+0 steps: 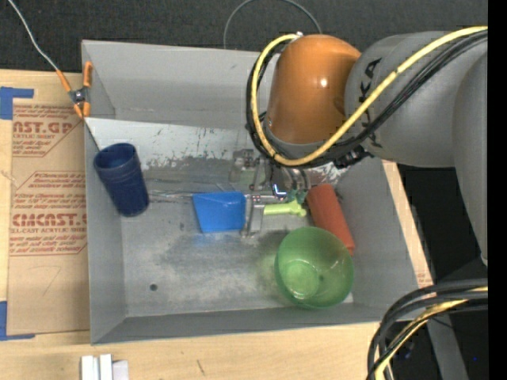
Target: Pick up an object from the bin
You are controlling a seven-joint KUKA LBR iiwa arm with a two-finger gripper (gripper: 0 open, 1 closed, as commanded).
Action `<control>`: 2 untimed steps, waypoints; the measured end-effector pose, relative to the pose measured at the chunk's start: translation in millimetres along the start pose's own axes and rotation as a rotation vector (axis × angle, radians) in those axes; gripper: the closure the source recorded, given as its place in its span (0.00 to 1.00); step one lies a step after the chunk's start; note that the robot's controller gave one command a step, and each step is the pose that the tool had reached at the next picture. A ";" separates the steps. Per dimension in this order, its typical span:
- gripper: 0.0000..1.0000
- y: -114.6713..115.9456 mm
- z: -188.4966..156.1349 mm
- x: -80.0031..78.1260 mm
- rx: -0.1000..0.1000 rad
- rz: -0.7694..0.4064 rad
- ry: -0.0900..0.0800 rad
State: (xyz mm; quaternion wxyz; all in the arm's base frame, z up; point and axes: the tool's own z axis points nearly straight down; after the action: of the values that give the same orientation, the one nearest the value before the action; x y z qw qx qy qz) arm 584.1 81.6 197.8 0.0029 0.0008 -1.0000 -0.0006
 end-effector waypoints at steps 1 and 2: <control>0.00 -0.2 -3.0 -0.4 0.000 0.001 -0.004; 0.00 -0.7 52.6 -5.1 0.000 -0.136 -0.002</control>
Offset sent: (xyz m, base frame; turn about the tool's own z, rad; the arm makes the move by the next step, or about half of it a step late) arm 0.0044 -0.0015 -0.0541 -0.1391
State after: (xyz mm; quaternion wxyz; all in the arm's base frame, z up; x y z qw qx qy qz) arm 588.9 81.0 145.2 0.0017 0.0687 -0.9976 -0.0009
